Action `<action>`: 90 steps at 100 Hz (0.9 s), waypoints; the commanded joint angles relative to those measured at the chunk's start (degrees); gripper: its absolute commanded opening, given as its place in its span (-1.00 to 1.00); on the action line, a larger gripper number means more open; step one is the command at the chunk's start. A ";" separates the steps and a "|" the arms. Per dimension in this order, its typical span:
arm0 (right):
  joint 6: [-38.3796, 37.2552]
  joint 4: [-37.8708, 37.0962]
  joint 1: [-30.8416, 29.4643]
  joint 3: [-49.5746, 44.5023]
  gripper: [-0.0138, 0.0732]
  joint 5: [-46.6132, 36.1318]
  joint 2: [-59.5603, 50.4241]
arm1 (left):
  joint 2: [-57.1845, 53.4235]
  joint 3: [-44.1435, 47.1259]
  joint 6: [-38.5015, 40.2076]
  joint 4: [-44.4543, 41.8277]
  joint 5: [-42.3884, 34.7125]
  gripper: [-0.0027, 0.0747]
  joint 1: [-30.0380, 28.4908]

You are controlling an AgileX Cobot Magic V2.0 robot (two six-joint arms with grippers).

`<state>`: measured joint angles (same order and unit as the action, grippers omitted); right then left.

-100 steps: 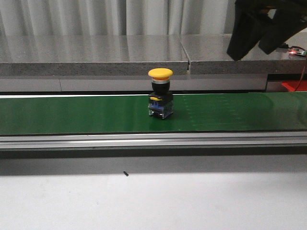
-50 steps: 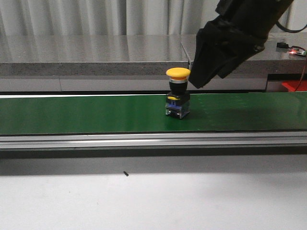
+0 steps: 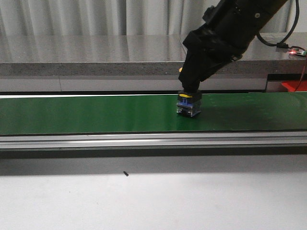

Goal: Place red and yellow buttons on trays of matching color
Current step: 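Move the right gripper to the yellow button on the belt and grasp, then carry the yellow button into the yellow tray and release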

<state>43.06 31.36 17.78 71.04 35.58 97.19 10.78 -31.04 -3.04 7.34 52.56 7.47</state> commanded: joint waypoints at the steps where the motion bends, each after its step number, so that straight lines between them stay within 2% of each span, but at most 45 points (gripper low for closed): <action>1: 0.92 1.93 0.12 1.32 -0.14 -2.37 -2.58 | 0.58 -1.52 0.10 0.98 -3.72 -0.98 0.31; 19: 0.92 3.35 -0.82 1.25 -0.14 -1.60 -4.41 | 0.58 -1.52 0.10 0.98 -3.72 -0.98 0.31; 36: 0.92 3.51 -5.01 0.56 -0.14 -0.05 -8.25 | 0.58 -1.52 0.10 0.98 -3.72 -0.98 0.31; 64: 0.87 3.51 -16.32 -6.76 -0.14 0.10 -14.94 | 0.58 -1.52 0.10 0.98 -3.72 -0.98 0.31; 90: -1.16 3.51 -29.50 -11.84 -0.14 -2.31 -17.56 | 0.58 -1.52 0.10 0.98 -3.72 -0.98 0.31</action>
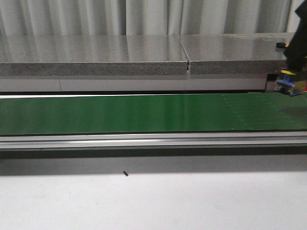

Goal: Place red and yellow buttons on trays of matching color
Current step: 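Carry the yellow button into the yellow tray and release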

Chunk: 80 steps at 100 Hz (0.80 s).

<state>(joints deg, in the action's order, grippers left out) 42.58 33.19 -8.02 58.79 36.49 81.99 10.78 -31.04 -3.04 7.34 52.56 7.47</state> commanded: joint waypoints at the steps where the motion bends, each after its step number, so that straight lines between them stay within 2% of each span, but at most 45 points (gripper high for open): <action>1: -0.69 1.68 -4.05 0.32 -0.14 -3.28 -2.36 | 0.58 -1.52 0.10 0.98 -3.72 -0.98 0.31; 13: -1.71 1.68 -9.56 -1.32 -0.14 -5.00 -2.36 | 0.58 -1.52 0.10 0.98 -3.72 -0.98 0.31; 35: -9.28 1.68 -18.24 -4.62 -0.14 -10.87 -2.36 | 0.58 -1.52 0.10 0.98 -3.72 -0.98 0.31; 80: -9.84 1.68 -20.06 -11.19 -0.14 -21.98 -0.91 | 0.58 -1.52 0.10 0.98 -3.72 -0.98 0.31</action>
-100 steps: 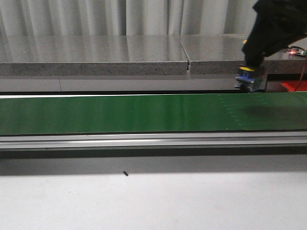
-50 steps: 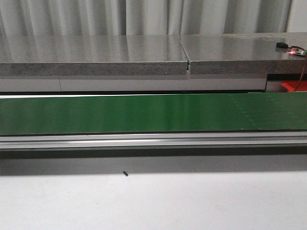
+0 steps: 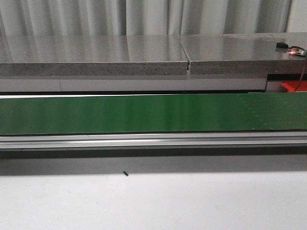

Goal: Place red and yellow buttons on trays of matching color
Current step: 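Carry the yellow button into the yellow tray and release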

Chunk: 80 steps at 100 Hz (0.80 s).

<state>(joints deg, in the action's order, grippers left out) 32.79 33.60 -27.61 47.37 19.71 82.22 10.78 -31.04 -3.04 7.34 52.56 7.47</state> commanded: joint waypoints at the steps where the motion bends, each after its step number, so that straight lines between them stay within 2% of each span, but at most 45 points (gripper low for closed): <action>1: -0.04 1.27 -0.47 -0.01 -0.14 -5.34 -1.04 | 0.58 -1.52 0.10 0.98 -3.72 -0.98 0.31; 49: -0.04 4.01 -0.47 -0.71 -0.11 -5.79 3.18 | 0.58 -1.52 0.10 0.98 -3.72 -0.98 0.31; 71: -0.04 4.01 -0.47 -0.71 0.41 -5.64 3.18 | 0.58 -1.52 0.10 0.98 -3.72 -0.98 0.31; 80: -0.04 4.01 -0.47 -0.71 0.52 -5.64 3.18 | 0.58 -1.52 0.10 0.98 -3.72 -0.98 0.31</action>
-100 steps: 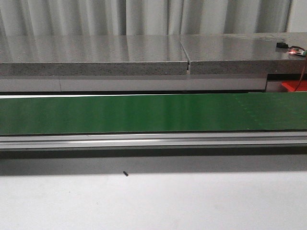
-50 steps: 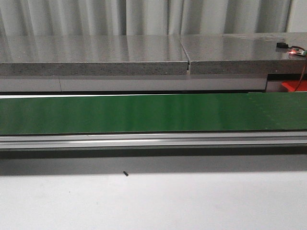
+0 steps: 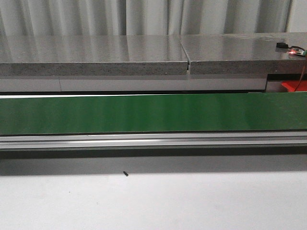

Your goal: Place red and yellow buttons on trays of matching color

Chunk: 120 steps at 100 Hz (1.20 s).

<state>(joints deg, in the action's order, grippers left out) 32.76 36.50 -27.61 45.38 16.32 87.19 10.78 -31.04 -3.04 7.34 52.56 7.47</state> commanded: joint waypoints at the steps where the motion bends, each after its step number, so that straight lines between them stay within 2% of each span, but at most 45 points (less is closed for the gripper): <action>1: -0.02 1.10 -0.47 1.29 0.53 -2.25 -1.79 | 0.58 -1.52 0.10 0.98 -3.72 -0.98 0.31; 30: -0.02 1.10 -0.47 1.29 0.53 0.34 -2.51 | 0.58 -1.52 0.10 0.98 -3.72 -0.98 0.31; 56: 0.03 1.10 0.49 1.29 0.49 0.85 -8.63 | 0.58 -1.52 0.10 0.98 -3.72 -0.98 0.31; 65: 0.23 0.87 2.11 1.29 0.24 1.04 -10.89 | 0.58 -1.52 0.10 0.98 -3.72 -0.98 0.31; 82: 0.78 -1.67 6.56 1.29 -0.49 2.15 -14.91 | 0.58 -1.52 0.10 0.98 -3.72 -0.98 0.31; 94: 0.78 -2.37 9.47 1.29 -0.82 3.21 -17.63 | 0.58 -1.52 0.10 0.98 -3.72 -0.98 0.31; 120: 1.21 -3.92 15.49 1.29 -0.84 4.06 -24.21 | 0.58 -1.52 0.10 0.98 -3.72 -0.98 0.31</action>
<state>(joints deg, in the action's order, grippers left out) 33.10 33.09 -13.49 45.25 22.36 66.33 10.78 -31.04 -3.04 7.34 52.56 7.47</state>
